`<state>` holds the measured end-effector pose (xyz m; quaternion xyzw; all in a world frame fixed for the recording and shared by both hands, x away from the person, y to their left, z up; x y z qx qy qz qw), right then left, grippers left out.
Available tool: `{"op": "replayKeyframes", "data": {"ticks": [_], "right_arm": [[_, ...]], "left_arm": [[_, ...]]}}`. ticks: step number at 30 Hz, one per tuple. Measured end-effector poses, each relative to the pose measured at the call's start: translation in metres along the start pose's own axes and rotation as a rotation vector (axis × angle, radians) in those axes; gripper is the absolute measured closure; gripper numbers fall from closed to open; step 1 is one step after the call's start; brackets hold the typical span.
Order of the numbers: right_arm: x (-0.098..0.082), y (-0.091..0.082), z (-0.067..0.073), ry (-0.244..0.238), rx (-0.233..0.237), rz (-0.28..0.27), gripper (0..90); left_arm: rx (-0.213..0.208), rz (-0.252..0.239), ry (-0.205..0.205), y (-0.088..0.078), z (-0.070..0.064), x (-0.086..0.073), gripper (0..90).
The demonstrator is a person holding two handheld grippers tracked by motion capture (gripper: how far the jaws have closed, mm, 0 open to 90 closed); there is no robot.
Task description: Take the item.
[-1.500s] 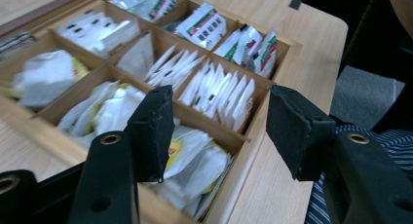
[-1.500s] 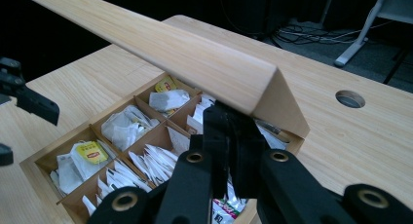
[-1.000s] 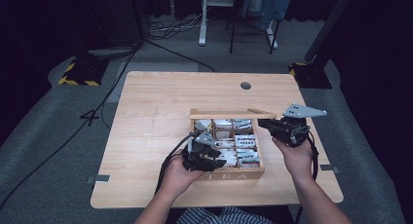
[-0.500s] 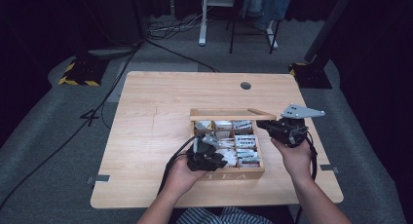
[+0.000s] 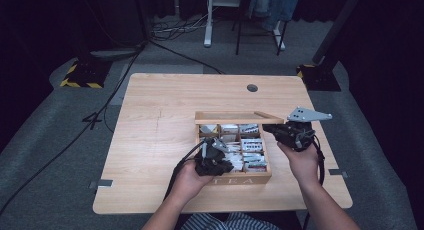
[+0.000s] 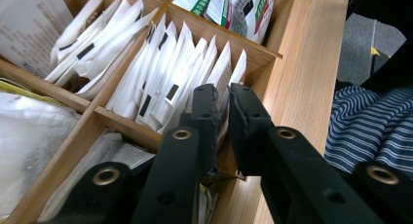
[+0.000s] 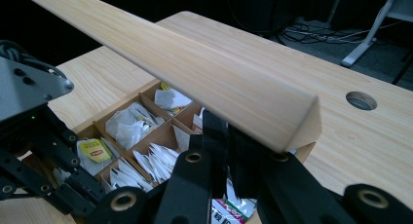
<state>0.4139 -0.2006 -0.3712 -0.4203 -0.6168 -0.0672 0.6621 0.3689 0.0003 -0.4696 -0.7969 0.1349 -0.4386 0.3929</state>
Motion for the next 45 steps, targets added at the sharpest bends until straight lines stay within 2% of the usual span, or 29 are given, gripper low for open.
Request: {"op": "replayKeyframes", "data": {"ticks": [7, 12, 19, 24, 28, 34, 38, 45], "right_arm": [[0.0, 0.0, 0.0, 0.0, -0.001, 0.0, 86.1], [0.0, 0.0, 0.0, 0.0, -0.001, 0.001, 86.1], [0.0, 0.0, 0.0, 0.0, -0.002, 0.0, 86.1], [0.0, 0.0, 0.0, 0.001, -0.003, -0.002, 86.1], [0.0, 0.0, 0.0, 0.001, -0.004, -0.002, 86.1], [0.0, 0.0, 0.0, 0.002, -0.003, -0.003, 86.1], [0.0, 0.0, 0.0, 0.003, -0.002, -0.004, 86.1], [0.0, 0.0, 0.0, 0.003, -0.001, -0.004, 86.1]], "left_arm": [[-0.032, 0.008, 0.008, 0.002, 0.001, -0.001, 87.8], [-0.025, -0.001, 0.035, 0.0, 0.0, -0.001, 88.8], [-0.037, -0.086, 0.048, -0.014, -0.004, 0.003, 88.9], [-0.016, -0.131, 0.074, -0.022, -0.008, 0.005, 89.1], [0.011, -0.173, 0.078, -0.029, -0.011, 0.006, 89.2], [-0.006, -0.24, 0.075, -0.044, -0.013, 0.009, 89.2], [-0.019, -0.267, 0.069, -0.05, -0.014, 0.009, 89.3], [-0.012, -0.315, 0.08, -0.065, -0.018, 0.01, 89.3]]}}
Point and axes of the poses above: each handheld gripper's, and its own axes: y roughly forward along the jaws, x roughly out of its top, z roughly to its left, the point moved 5 cm from there along y, roughly forward along the jaws, and after that the axes turned 9 degrees about -y, right-handed, at the moved point
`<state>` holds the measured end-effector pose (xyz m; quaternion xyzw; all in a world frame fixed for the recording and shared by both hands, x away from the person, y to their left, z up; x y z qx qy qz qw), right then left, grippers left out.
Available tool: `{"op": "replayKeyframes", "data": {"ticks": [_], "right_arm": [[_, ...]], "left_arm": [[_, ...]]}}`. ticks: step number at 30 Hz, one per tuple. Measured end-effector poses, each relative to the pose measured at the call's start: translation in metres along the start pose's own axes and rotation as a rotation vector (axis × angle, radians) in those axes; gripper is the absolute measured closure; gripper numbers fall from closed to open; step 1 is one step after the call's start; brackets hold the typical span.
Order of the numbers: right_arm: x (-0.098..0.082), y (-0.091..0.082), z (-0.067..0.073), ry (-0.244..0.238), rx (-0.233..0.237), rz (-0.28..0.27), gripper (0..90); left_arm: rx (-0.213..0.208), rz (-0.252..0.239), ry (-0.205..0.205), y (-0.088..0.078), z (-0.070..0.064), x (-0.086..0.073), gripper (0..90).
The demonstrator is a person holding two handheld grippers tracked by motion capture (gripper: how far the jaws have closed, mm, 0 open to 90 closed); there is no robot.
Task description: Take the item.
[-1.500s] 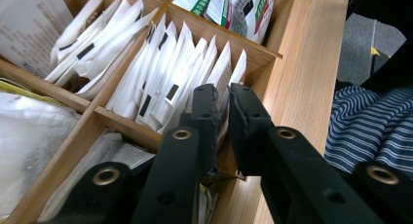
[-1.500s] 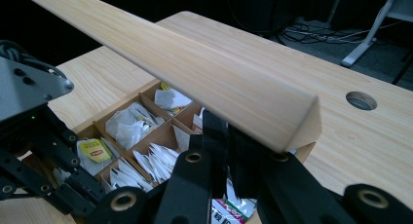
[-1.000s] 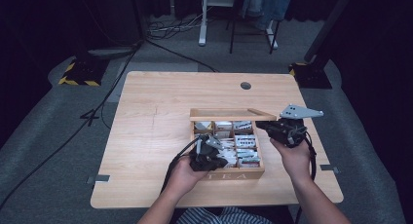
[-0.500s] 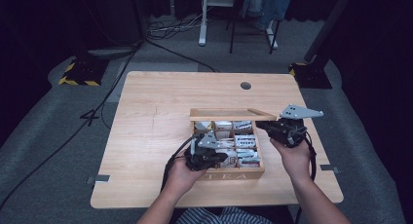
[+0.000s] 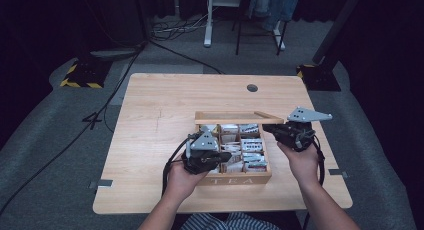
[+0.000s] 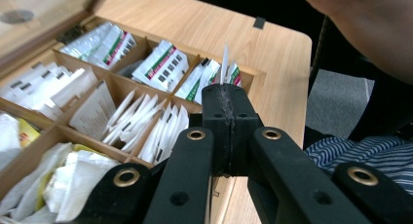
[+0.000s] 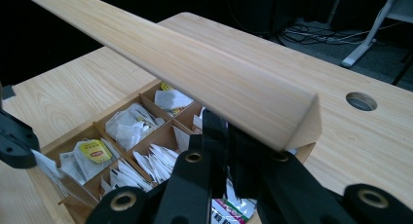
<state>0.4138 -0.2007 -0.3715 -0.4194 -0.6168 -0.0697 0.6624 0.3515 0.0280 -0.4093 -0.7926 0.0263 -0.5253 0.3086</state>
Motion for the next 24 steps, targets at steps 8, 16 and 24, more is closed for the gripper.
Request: {"op": "replayKeyframes", "data": {"ticks": [8, 16, 24], "right_arm": [[0.0, 0.0, 0.0, -0.001, 0.0, 0.001, 86.1], [0.0, 0.0, 0.0, -0.005, -0.001, 0.001, 86.0], [0.0, 0.0, 0.0, -0.004, -0.001, -0.001, 86.0]], "left_arm": [[0.017, -0.047, -0.001, -0.02, 0.001, 0.003, 89.3], [0.073, -0.079, -0.012, -0.046, 0.011, -0.003, 89.3], [0.119, -0.1, -0.035, -0.066, 0.02, -0.008, 89.3]]}}
Point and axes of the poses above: each handheld gripper's, and its own axes: y roughly forward along the jaws, x roughly out of its top, z roughly to its left, the point moved 5 cm from there along y, roughly forward along the jaws, and after that the axes turned 9 degrees about -y, right-handed, at the moved point
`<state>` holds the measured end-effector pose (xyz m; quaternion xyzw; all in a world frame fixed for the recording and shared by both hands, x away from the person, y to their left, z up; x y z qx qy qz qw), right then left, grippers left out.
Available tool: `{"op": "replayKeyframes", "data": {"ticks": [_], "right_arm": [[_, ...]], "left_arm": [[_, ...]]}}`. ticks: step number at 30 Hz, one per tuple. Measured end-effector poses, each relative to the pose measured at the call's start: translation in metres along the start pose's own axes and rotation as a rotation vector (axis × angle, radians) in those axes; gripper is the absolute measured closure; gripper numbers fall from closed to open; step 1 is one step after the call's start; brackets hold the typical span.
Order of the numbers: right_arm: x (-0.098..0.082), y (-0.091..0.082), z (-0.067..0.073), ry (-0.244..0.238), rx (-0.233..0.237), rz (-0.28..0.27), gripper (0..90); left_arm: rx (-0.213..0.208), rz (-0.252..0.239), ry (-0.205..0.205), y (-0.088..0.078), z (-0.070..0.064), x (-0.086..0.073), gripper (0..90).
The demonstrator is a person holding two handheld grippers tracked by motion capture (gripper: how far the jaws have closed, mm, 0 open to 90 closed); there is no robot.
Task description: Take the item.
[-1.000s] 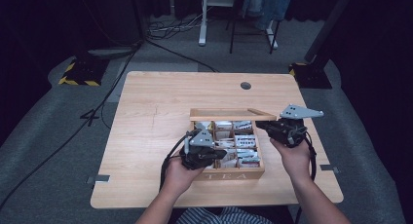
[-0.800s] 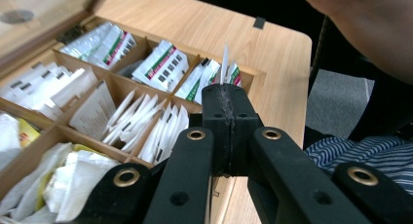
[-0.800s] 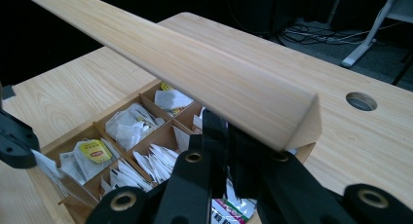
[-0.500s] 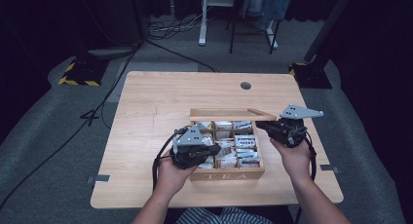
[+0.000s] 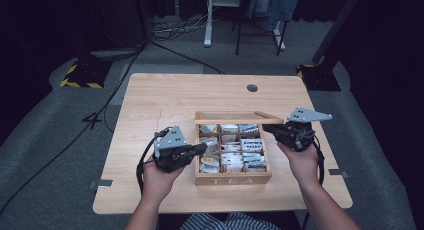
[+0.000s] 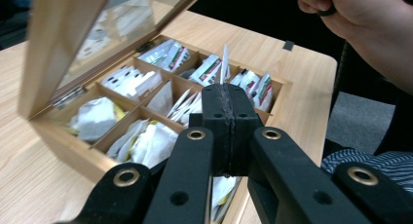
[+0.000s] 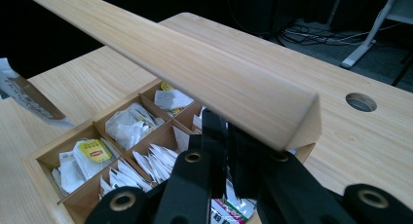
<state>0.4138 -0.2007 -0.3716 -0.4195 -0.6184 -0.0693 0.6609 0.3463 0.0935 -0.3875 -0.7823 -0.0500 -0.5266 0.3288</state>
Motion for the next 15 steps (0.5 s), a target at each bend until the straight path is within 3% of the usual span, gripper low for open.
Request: {"op": "replayKeyframes", "data": {"ticks": [15], "right_arm": [[0.0, 0.0, 0.0, -0.003, 0.005, 0.004, 86.0]], "left_arm": [[0.056, -0.01, -0.036, -0.026, 0.022, -0.006, 89.2]]}}
Point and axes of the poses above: each handheld gripper's, and its own axes: y roughly forward along the jaws, x roughly out of its top, z roughly to its left, the point moved 5 cm from there along y, roughly forward along the jaws, and after that the axes turned 9 degrees about -y, right-handed, at the moved point
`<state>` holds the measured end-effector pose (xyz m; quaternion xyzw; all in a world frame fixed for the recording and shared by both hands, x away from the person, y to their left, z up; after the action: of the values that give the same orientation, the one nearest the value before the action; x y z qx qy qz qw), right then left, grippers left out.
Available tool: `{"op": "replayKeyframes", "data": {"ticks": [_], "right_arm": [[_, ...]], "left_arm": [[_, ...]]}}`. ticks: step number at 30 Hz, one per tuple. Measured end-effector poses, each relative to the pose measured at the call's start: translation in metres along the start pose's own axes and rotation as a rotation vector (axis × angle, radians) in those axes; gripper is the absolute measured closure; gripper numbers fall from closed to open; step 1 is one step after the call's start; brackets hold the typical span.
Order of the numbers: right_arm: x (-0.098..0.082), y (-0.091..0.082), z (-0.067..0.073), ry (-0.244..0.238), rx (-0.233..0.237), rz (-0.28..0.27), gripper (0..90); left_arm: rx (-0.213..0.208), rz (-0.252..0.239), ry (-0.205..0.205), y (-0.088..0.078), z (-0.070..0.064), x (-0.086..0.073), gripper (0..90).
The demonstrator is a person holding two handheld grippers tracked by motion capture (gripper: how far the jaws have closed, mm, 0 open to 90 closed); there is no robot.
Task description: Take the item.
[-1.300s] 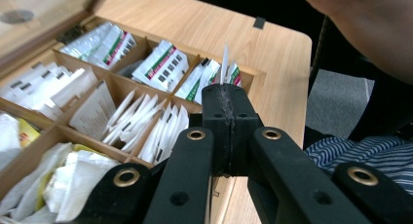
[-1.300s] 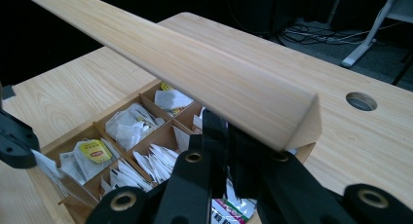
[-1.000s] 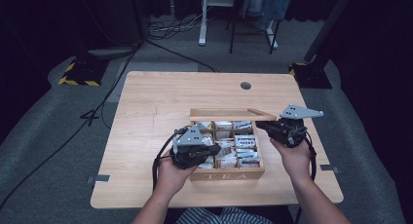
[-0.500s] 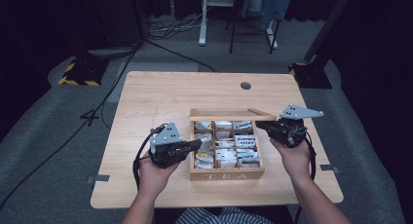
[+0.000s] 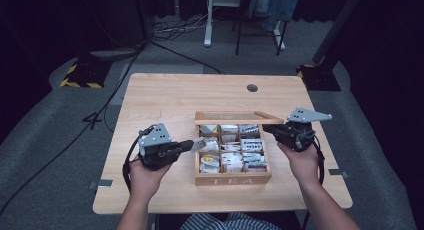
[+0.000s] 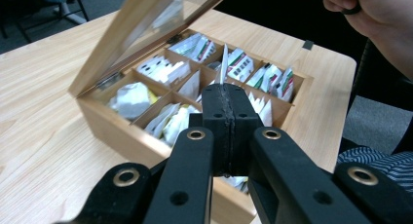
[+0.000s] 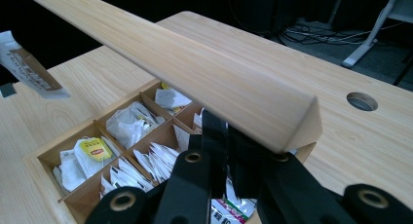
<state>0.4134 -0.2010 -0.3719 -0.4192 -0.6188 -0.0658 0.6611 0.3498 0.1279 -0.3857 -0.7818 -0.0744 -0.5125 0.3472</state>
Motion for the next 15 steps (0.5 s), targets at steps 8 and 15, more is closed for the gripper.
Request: {"op": "replayKeyframes", "data": {"ticks": [8, 15], "right_arm": [[0.0, 0.0, 0.0, 0.001, -0.001, 0.001, 86.0], [0.0, 0.0, 0.0, 0.001, 0.0, 0.001, 85.9]], "left_arm": [[0.065, -0.009, -0.038, -0.014, 0.017, -0.005, 89.2], [0.123, -0.019, -0.068, -0.024, 0.036, -0.013, 89.2]]}}
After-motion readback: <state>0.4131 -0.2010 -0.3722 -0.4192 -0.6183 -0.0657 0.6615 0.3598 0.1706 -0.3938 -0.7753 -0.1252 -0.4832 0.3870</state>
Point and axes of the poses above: each handheld gripper's, and its own axes: y roughly forward along the jaws, x roughly out of its top, z roughly to its left, the point moved 5 cm from there along y, roughly forward along the jaws, and after that the axes turned 9 degrees about -y, right-handed, at the moved point
